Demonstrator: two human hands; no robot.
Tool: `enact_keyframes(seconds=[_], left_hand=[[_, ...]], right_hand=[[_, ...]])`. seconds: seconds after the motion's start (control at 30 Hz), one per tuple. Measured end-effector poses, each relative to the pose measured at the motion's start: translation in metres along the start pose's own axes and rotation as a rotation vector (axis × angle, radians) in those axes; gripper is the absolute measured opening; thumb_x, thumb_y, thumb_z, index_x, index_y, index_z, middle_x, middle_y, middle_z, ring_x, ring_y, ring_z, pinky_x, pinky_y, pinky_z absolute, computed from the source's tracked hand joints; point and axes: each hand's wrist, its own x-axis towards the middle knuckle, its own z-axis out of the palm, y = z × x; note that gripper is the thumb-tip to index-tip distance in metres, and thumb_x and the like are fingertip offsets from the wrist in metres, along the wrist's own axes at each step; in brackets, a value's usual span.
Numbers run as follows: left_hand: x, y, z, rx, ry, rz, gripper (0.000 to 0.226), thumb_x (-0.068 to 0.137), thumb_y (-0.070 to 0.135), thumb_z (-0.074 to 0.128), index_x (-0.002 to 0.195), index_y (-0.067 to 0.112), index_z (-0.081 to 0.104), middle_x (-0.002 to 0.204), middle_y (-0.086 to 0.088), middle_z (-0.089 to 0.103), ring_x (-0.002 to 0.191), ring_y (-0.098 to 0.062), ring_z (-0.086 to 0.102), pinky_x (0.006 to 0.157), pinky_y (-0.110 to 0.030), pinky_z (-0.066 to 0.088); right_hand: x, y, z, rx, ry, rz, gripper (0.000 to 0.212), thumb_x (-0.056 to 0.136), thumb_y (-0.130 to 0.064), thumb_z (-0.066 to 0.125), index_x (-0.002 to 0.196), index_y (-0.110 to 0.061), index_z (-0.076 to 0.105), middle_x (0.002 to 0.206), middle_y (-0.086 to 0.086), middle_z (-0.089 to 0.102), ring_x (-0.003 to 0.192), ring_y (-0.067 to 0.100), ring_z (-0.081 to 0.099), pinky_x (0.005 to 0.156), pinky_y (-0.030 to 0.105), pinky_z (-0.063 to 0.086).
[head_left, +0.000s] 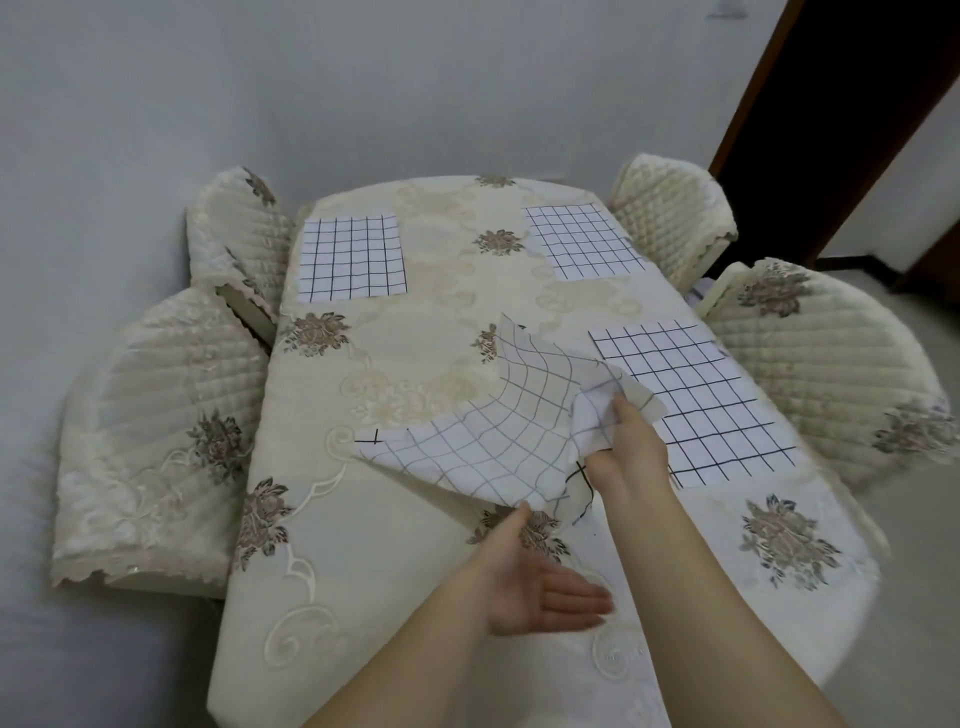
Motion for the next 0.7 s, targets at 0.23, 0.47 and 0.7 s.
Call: enact_keyframes(seconds=[0.23, 0.47, 0.7], left_hand=[[0.02, 0.001, 0.055, -0.794, -0.16, 0.225, 0.08, 0.093, 0.059, 0.042, 0.119, -0.016, 0.037, 0.109, -0.042, 0.057, 0.085, -0.051, 0.065, 0.058, -0.062, 0.054], [0.018, 0.022, 0.059, -0.916, -0.127, 0.453, 0.054, 0.097, 0.047, 0.041, 0.125, 0.002, 0.052, 0.119, -0.026, 0.058, 0.098, -0.039, 0.058, 0.078, -0.047, 0.054], [0.011, 0.047, 0.045, -0.88, -0.117, 0.653, 0.038, 0.099, 0.036, 0.041, 0.119, 0.011, 0.06, 0.115, -0.017, 0.064, 0.108, -0.033, 0.058, 0.09, -0.044, 0.05]], right_hand=[[-0.002, -0.012, 0.0, 0.199, 0.05, 0.051, 0.015, 0.089, -0.025, 0.056, 0.103, -0.017, 0.058, 0.117, 0.01, 0.062, 0.093, 0.021, 0.062, 0.081, 0.028, 0.055], [0.005, -0.034, -0.016, 0.182, 0.108, 0.011, 0.019, 0.087, -0.023, 0.065, 0.105, -0.016, 0.066, 0.114, -0.002, 0.066, 0.097, 0.01, 0.063, 0.087, 0.025, 0.053], [0.0, -0.046, -0.029, 0.21, 0.118, -0.007, 0.015, 0.088, -0.021, 0.064, 0.103, -0.017, 0.064, 0.095, -0.004, 0.069, 0.083, 0.01, 0.064, 0.061, 0.021, 0.054]])
